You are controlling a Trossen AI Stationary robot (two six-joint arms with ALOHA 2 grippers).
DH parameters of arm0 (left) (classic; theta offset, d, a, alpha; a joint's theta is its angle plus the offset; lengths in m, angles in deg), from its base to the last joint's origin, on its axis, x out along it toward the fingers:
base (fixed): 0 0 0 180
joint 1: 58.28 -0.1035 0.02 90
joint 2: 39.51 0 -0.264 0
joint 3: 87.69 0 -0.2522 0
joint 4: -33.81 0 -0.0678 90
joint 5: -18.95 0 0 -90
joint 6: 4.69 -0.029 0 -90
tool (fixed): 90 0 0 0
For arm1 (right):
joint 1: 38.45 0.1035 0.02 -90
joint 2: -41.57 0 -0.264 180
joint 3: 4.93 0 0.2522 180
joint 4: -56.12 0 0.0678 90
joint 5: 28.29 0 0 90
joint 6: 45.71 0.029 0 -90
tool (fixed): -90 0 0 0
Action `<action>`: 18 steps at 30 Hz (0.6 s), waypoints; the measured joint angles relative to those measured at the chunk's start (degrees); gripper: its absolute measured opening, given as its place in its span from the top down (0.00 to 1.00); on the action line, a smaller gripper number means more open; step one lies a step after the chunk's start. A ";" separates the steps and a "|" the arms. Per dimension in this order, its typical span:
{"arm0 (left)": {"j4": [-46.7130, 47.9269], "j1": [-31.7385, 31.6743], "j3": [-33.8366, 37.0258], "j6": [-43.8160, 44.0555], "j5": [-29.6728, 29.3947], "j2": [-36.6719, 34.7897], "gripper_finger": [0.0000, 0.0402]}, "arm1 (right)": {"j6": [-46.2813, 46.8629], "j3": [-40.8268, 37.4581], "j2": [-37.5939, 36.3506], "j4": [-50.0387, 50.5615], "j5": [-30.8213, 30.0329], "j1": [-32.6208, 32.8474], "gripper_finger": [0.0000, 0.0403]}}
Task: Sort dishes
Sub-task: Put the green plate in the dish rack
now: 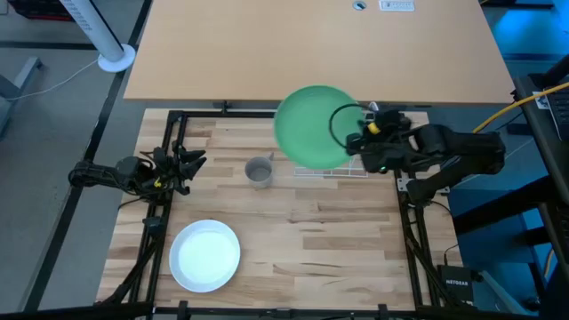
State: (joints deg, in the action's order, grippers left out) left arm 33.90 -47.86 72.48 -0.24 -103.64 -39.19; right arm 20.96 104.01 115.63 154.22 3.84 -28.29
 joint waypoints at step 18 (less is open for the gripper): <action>1.19 0.00 0.10 1.69 0.07 0.29 0.71 | -4.02 7.92 -5.37 5.63 1.44 -16.52 0.97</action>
State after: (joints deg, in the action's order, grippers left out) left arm 35.09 -47.86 72.58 1.45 -103.57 -38.90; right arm 16.94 111.93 110.26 159.85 5.28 -44.81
